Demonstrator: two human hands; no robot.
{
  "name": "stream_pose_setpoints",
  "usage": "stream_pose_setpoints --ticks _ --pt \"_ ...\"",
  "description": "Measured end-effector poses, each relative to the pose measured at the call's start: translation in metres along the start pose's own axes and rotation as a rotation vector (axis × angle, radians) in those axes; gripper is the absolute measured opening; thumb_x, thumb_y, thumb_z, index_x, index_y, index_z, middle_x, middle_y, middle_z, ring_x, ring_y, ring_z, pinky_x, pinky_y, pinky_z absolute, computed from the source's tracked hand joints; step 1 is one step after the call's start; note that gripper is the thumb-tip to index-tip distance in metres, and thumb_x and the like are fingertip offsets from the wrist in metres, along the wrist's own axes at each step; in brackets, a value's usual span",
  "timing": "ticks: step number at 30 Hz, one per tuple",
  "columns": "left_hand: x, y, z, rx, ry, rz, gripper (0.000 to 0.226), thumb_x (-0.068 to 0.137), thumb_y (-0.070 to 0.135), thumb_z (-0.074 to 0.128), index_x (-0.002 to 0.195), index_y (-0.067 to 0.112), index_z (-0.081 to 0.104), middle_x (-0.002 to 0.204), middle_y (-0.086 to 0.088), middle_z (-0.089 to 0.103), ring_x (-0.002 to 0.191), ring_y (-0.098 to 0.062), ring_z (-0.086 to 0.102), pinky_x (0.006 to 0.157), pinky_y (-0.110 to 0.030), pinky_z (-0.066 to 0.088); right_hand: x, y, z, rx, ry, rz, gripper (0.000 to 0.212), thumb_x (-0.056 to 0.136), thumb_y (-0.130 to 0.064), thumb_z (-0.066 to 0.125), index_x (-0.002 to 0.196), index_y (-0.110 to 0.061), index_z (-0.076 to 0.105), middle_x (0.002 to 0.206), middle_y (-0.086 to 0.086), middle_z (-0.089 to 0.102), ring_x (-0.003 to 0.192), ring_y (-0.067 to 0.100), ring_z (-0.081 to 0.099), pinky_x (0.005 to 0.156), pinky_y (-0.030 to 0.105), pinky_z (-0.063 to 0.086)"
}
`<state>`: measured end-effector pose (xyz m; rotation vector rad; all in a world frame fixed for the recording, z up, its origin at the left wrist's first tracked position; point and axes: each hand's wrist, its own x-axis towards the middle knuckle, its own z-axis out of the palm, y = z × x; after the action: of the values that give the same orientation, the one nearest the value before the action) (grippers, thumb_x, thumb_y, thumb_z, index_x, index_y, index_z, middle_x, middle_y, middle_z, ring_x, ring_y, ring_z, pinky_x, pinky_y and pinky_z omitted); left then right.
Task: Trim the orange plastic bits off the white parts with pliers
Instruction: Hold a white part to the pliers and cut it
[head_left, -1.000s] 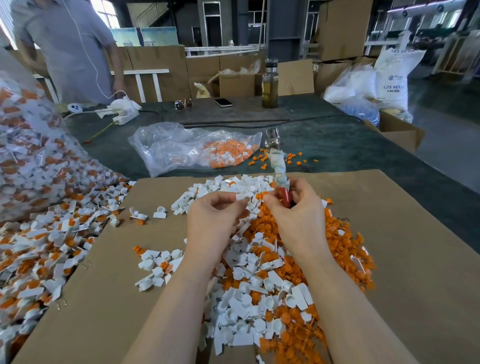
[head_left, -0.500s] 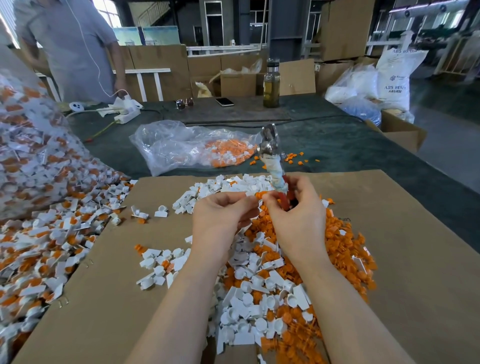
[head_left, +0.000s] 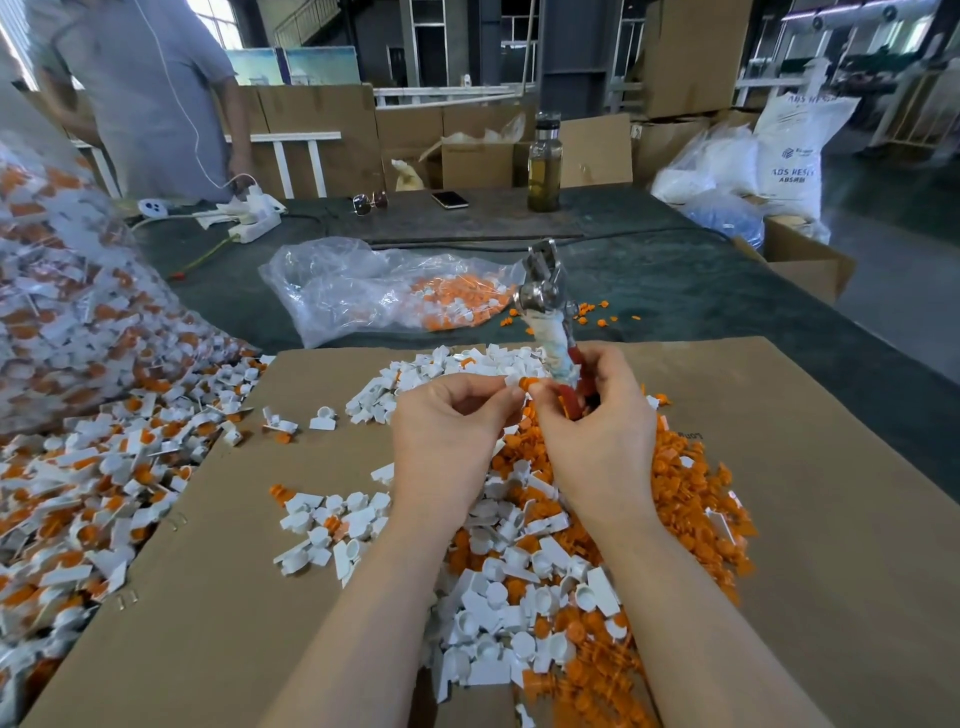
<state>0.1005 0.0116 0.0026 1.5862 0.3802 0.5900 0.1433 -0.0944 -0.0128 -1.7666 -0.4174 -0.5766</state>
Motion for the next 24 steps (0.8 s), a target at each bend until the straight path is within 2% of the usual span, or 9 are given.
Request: stream_pose_setpoints --ticks 3,8,11,16,19,22,24 --pt "-0.0004 -0.0009 0.001 0.065 0.004 0.031 0.021 0.08 0.019 0.083 0.068 0.034 0.074 0.069 0.009 0.075 0.072 -0.011 0.073 0.072 -0.029 0.059 -0.0003 -0.0005 0.0003 0.002 -0.006 0.002 0.032 0.082 -0.014 0.075 0.098 -0.031 0.053 0.078 -0.023 0.058 0.08 -0.013 0.058 0.065 0.002 0.043" --pt "-0.0015 -0.0003 0.0003 0.063 0.007 0.037 0.016 0.081 0.019 0.081 0.074 0.032 0.075 0.069 0.011 0.075 0.069 -0.004 0.071 0.066 -0.019 0.056 0.0015 0.0004 -0.001 0.033 -0.064 0.074 0.029 0.084 -0.02 0.074 0.102 -0.033 0.055 0.086 -0.02 0.063 0.087 -0.007 0.061 0.073 0.01 0.051" --pt "-0.002 -0.0018 0.0005 0.072 0.034 0.044 0.019 0.081 0.021 0.082 0.07 0.034 0.074 0.069 0.012 0.074 0.07 -0.007 0.072 0.066 -0.02 0.058 0.0027 -0.0001 -0.0026 0.028 -0.107 0.076 0.029 0.085 -0.019 0.073 0.104 -0.031 0.056 0.09 -0.021 0.063 0.09 -0.008 0.06 0.074 0.007 0.049" --pt "0.0002 -0.003 0.0001 0.08 0.087 0.035 0.014 0.078 0.027 0.085 0.071 0.032 0.073 0.068 0.014 0.073 0.067 -0.005 0.07 0.058 -0.013 0.054 0.0034 -0.0002 -0.0029 0.038 -0.186 0.082 0.027 0.086 -0.013 0.07 0.105 -0.028 0.058 0.092 -0.019 0.064 0.089 -0.008 0.061 0.072 0.006 0.049" --pt "0.002 -0.0052 -0.0017 0.1 0.111 0.041 0.012 0.079 0.028 0.084 0.073 0.03 0.073 0.067 0.012 0.073 0.066 -0.008 0.071 0.06 -0.019 0.056 0.0041 -0.0005 -0.0027 0.06 -0.246 0.129 0.022 0.089 -0.013 0.065 0.108 -0.023 0.061 0.095 -0.014 0.068 0.09 -0.006 0.062 0.074 0.01 0.05" --pt "0.0042 -0.0059 -0.0057 0.012 0.114 0.018 0.007 0.082 0.023 0.081 0.079 0.023 0.075 0.069 0.007 0.075 0.068 -0.008 0.073 0.065 -0.021 0.056 0.0053 -0.0003 -0.0045 0.154 -0.315 0.214 0.019 0.092 -0.014 0.063 0.106 -0.026 0.059 0.093 -0.011 0.069 0.085 -0.004 0.063 0.068 0.005 0.046" --pt "0.007 -0.0057 -0.0086 -0.063 0.117 0.001 0.005 0.083 0.018 0.08 0.084 0.017 0.075 0.071 0.003 0.076 0.071 -0.01 0.074 0.067 -0.022 0.057 0.0067 0.0002 -0.0064 0.182 -0.364 0.273 0.017 0.092 -0.016 0.063 0.103 -0.027 0.057 0.09 -0.007 0.067 0.08 0.002 0.062 0.063 0.007 0.045"
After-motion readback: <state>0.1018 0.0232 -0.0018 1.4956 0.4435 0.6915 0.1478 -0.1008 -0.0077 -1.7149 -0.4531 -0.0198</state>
